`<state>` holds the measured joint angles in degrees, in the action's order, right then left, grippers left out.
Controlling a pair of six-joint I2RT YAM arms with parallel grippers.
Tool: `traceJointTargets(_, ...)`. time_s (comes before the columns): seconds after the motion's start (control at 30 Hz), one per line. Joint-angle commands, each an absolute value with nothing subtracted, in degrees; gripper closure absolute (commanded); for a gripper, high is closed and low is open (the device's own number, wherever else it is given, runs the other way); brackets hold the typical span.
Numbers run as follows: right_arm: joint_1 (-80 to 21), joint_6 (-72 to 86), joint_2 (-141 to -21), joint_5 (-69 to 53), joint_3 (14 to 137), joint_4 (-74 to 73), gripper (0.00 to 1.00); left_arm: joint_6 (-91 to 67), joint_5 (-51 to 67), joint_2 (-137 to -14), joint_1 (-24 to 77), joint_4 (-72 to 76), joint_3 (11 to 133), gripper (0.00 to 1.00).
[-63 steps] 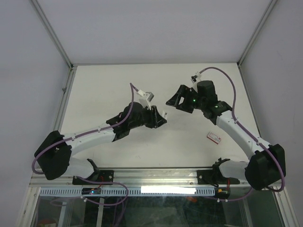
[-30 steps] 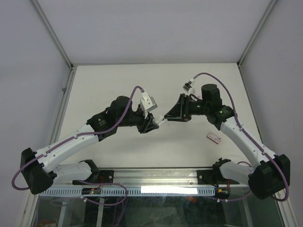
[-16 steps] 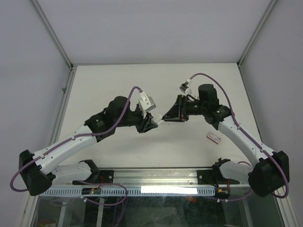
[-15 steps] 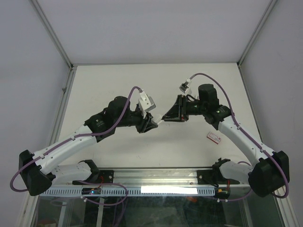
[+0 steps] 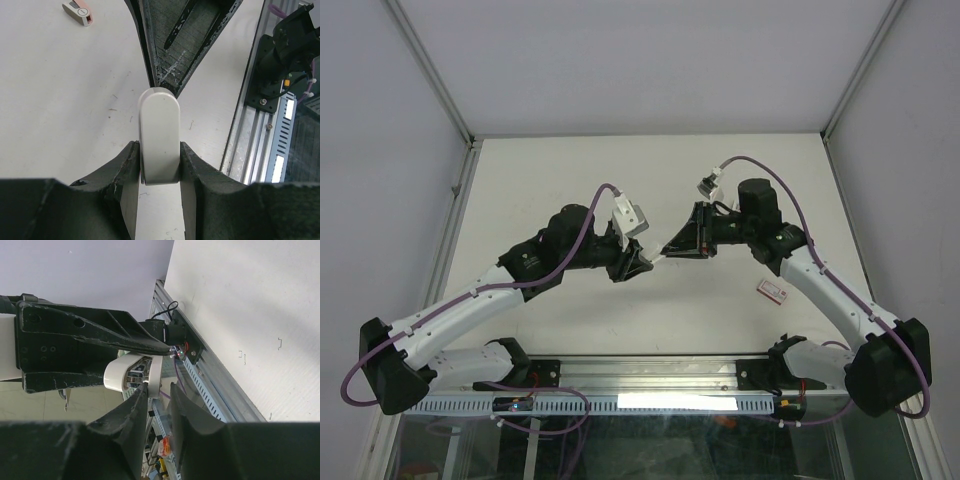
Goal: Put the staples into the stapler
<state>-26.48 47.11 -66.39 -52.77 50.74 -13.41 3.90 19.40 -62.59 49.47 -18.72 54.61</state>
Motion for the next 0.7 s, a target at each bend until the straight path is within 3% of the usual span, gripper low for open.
traceJointTargets(0.0,-27.07,49.33,-66.1,-54.73,50.45,-10.26,0.73,4.83,19.67,-60.68,49.84,-14.53,55.18,1.0)
traceJointTargets(0.33,-27.68,51.92,-66.09,-55.9,49.83,-7.43,0.77,4.79,20.3,-61.3,49.88,-14.41,55.29,1.0)
traceJointTargets(0.43,-27.82,52.38,-65.84,-56.6,49.62,-6.12,0.83,4.7,20.19,-61.64,49.89,-14.37,55.16,1.0)
traceJointTargets(0.53,-27.92,52.99,-65.58,-57.04,49.4,-4.82,0.99,4.47,19.73,-61.93,49.86,-14.33,55.13,1.0)
traceJointTargets(0.57,-27.89,52.92,-65.5,-56.92,49.37,-4.73,1.0,4.38,19.01,-61.96,49.88,-14.3,55.12,0.91)
traceJointTargets(0.63,-27.92,52.47,-65.25,-56.16,49.33,-4.74,1.0,4.15,18.21,-61.9,49.84,-14.16,55.04,0.6)
traceJointTargets(0.67,-27.82,52.13,-65.03,-55.57,49.24,-4.77,1.0,4.06,17.94,-61.81,49.87,-14.11,55.04,0.52)
